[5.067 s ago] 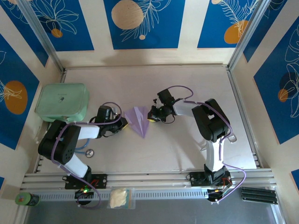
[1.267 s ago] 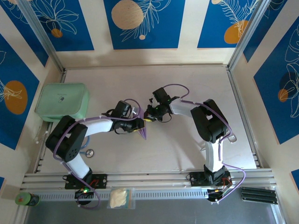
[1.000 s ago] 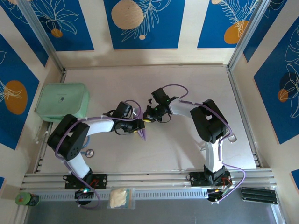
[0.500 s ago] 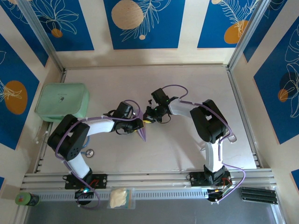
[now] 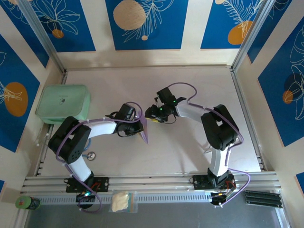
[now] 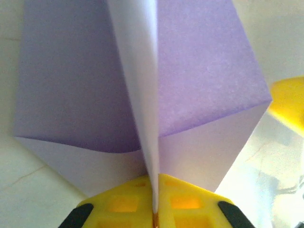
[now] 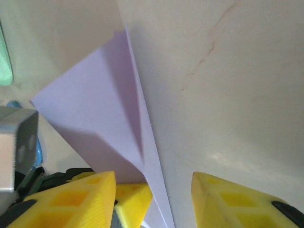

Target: Fold a paper plane with a square sheet of paper (pick it up from the middle)

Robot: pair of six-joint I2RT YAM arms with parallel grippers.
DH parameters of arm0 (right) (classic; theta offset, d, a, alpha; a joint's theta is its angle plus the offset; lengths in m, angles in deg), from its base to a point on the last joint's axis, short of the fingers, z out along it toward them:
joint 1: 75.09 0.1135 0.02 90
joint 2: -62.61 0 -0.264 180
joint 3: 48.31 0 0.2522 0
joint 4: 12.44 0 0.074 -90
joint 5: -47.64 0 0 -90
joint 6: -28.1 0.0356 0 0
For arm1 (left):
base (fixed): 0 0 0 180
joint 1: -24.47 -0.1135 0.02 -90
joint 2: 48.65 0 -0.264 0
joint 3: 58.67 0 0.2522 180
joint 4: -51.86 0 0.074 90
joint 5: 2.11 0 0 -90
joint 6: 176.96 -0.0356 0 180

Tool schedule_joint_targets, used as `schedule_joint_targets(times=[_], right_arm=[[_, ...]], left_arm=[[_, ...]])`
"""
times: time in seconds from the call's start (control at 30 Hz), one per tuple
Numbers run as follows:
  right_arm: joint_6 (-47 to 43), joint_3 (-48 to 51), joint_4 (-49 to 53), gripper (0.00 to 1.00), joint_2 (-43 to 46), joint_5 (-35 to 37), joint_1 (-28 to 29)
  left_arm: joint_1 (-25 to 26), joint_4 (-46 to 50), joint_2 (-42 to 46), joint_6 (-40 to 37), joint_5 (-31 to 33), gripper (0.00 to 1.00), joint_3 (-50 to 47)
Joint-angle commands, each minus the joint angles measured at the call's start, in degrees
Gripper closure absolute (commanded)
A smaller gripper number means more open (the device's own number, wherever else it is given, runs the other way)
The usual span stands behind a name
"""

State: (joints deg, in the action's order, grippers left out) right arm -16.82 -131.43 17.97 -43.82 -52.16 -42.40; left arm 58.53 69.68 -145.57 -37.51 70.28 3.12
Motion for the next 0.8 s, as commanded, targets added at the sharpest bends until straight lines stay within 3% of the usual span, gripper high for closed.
schedule_joint_targets(times=[0.0, 0.17, 0.37, 0.77], right_arm=[[-0.9, 2.3, 2.0, 0.48, 4.0, 7.6, -1.6], [-0.1, 6.1, 1.4, 0.41, 7.8, 13.7, -3.3], [1.0, 8.2, 0.1, 0.4, 9.3, 14.5, -4.5], [1.8, 8.7, -0.4, 0.41, 8.6, 11.9, -5.6]], left_arm=[[0.6, 8.3, 2.1, -5.1, 2.7, 0.91, 3.3], [0.5, 20.6, 3.1, -13.3, 6.8, 0.93, 8.0], [0.7, 32.4, 0.8, -20.4, 11.7, 0.92, 14.5], [3.0, 36.7, -5.5, -20.8, 16.0, 0.87, 20.2]])
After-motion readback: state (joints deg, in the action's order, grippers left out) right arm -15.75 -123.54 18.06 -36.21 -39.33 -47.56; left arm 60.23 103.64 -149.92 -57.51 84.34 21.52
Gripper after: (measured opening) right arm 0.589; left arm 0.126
